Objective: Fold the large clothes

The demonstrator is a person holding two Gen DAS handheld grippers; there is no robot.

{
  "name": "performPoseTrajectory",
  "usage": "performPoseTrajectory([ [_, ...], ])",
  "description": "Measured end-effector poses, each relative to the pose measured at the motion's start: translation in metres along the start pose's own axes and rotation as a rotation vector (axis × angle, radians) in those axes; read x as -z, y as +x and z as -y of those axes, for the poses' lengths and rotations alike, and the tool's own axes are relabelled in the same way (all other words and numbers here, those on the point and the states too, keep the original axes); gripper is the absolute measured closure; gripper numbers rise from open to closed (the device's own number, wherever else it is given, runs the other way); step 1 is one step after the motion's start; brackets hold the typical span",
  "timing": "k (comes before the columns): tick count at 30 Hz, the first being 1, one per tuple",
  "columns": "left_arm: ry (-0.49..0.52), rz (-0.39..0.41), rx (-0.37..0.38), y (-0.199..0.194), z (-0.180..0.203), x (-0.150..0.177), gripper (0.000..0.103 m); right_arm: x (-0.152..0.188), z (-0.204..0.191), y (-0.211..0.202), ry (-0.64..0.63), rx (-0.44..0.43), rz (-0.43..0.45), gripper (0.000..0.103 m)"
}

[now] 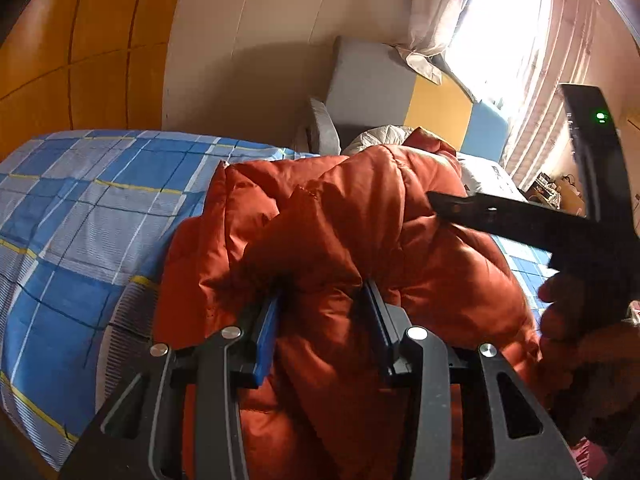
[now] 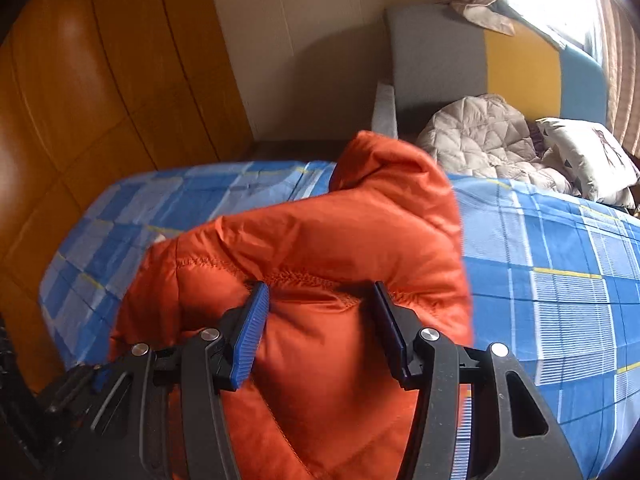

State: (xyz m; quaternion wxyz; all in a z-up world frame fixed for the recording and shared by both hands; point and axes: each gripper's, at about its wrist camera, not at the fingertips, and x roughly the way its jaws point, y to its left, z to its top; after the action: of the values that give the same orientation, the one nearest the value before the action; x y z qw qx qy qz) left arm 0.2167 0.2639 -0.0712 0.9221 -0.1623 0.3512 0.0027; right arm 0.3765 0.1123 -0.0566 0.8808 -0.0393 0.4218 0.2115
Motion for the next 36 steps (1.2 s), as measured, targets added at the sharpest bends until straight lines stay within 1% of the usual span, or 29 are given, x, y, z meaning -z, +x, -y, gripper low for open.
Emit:
performPoseTrajectory([
  [3, -0.006, 0.0, 0.011, 0.003, -0.007, 0.006, 0.063, 0.006, -0.012, 0.013, -0.04, 0.026, -0.018, 0.048],
  [5, -0.005, 0.001, 0.012, 0.006, -0.01, 0.009, 0.063, 0.008, -0.014, 0.019, -0.042, 0.027, -0.03, 0.048],
  [8, -0.005, 0.003, 0.011, 0.009, -0.012, 0.011, 0.063, 0.014, -0.017, 0.031, -0.051, 0.051, -0.041, 0.048],
  [11, -0.013, 0.001, 0.015, 0.014, -0.014, 0.012, 0.063, 0.019, -0.017, 0.041, -0.032, 0.065, -0.048, 0.048],
  [14, -0.014, -0.008, 0.013, 0.019, -0.016, 0.012, 0.063, 0.026, -0.014, 0.047, 0.003, 0.085, -0.031, 0.048],
  [20, -0.009, -0.017, 0.005, 0.027, -0.016, 0.016, 0.063, 0.033, -0.016, 0.051, 0.008, 0.114, -0.013, 0.048],
  [23, -0.007, -0.017, 0.003, 0.029, -0.017, 0.016, 0.062, 0.033, -0.016, 0.047, 0.012, 0.119, -0.029, 0.048],
  [25, -0.013, -0.019, 0.006, 0.028, -0.017, 0.016, 0.062, 0.035, -0.014, 0.038, 0.025, 0.114, -0.022, 0.048],
  [31, -0.011, -0.018, 0.003, 0.029, -0.018, 0.014, 0.062, 0.053, -0.016, -0.003, 0.018, 0.118, 0.053, 0.048],
  [34, -0.007, -0.015, 0.004, 0.029, -0.017, 0.014, 0.062, 0.062, -0.013, -0.01, 0.034, 0.112, 0.05, 0.048],
  [36, -0.005, -0.015, 0.005, 0.029, -0.017, 0.015, 0.062, 0.066, -0.008, -0.006, 0.056, 0.103, 0.036, 0.048],
])
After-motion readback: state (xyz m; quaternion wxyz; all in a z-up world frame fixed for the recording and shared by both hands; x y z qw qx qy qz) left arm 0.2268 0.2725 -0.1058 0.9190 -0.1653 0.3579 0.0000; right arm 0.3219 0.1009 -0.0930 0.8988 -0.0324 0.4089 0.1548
